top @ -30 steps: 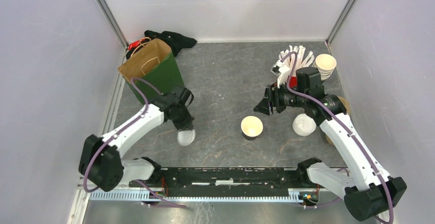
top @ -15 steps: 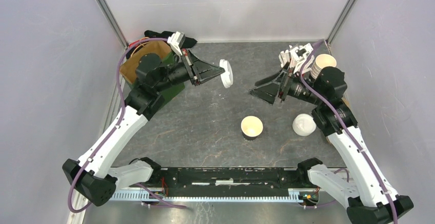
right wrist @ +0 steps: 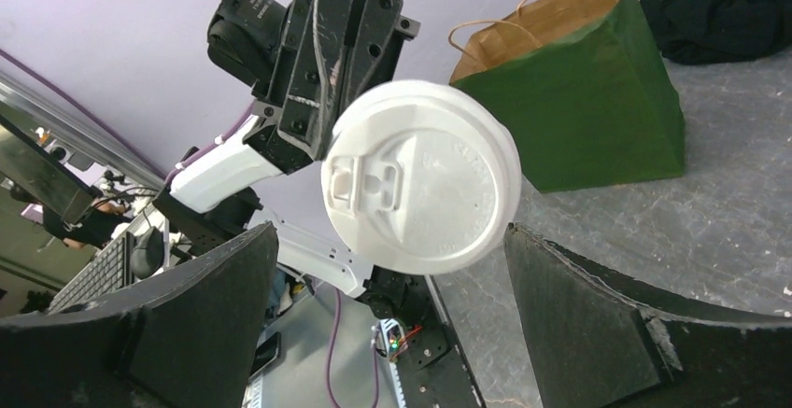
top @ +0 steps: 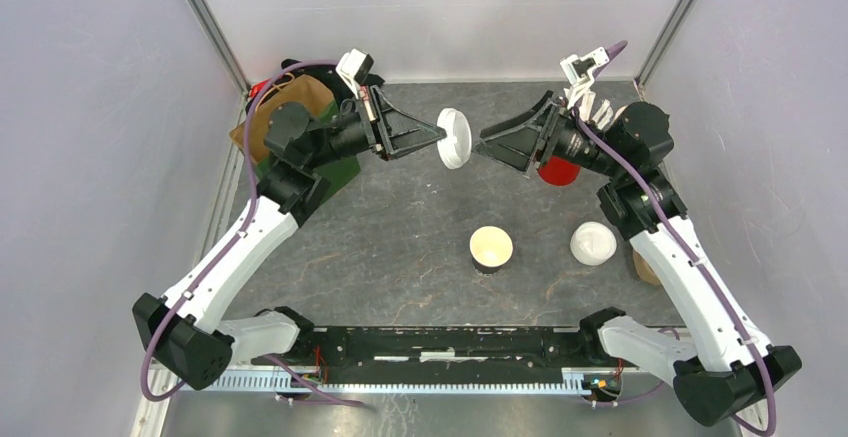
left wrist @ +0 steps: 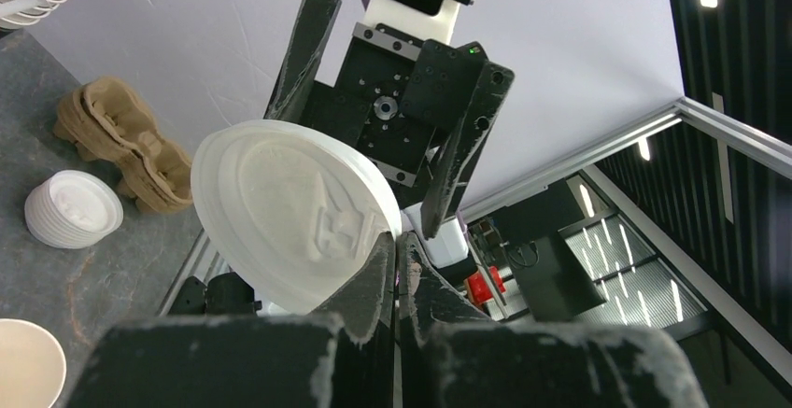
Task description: Pack the takeout coffee
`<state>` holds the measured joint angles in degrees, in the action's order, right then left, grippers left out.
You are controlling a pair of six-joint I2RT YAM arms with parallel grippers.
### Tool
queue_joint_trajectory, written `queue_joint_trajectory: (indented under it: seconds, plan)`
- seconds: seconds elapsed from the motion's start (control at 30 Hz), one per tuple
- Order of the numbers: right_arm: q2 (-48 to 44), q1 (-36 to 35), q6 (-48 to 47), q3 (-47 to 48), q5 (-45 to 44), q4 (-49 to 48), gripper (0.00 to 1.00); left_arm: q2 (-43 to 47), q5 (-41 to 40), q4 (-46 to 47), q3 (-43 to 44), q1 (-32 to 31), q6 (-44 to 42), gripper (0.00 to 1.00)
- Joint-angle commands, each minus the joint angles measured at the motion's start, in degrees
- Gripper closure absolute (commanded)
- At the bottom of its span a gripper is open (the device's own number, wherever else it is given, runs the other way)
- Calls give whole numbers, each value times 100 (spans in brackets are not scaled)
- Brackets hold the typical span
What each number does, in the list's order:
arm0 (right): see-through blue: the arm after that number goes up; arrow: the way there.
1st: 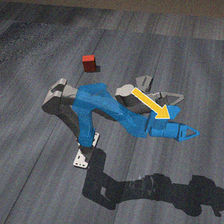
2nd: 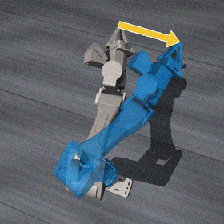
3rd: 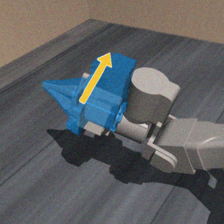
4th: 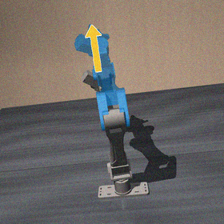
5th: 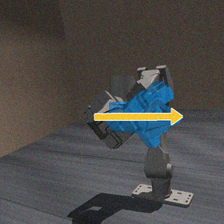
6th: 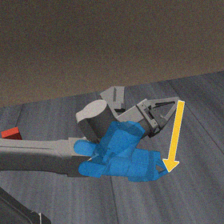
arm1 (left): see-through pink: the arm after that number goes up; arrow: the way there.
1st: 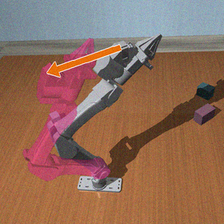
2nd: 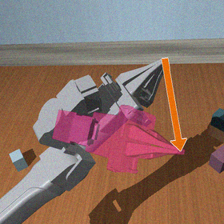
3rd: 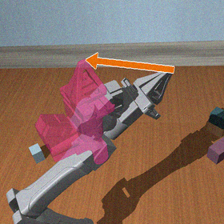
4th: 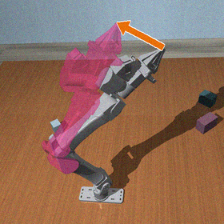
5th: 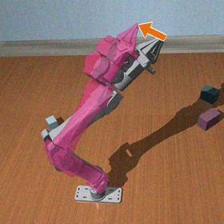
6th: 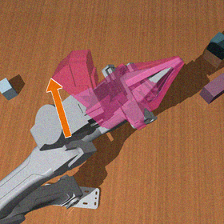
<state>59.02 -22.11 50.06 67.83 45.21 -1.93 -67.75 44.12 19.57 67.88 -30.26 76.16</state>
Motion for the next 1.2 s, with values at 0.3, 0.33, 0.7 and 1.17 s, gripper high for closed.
queue_joint_trajectory:
  seconds: [0.3,0.33,0.7,1.17]
  plan:
    - [375,-419,-436,672,-579,471,2,-118,270,90,192,-24,111,98]
    - [382,-460,-481,685,-619,528,2,-130,277,84,199,-24,110,98]
    - [365,-661,-1085,813,-1120,1267,4,-216,333,73,276,-24,112,98]
    - [470,-675,-999,906,-1131,1227,12,-203,361,-46,288,-24,74,98]
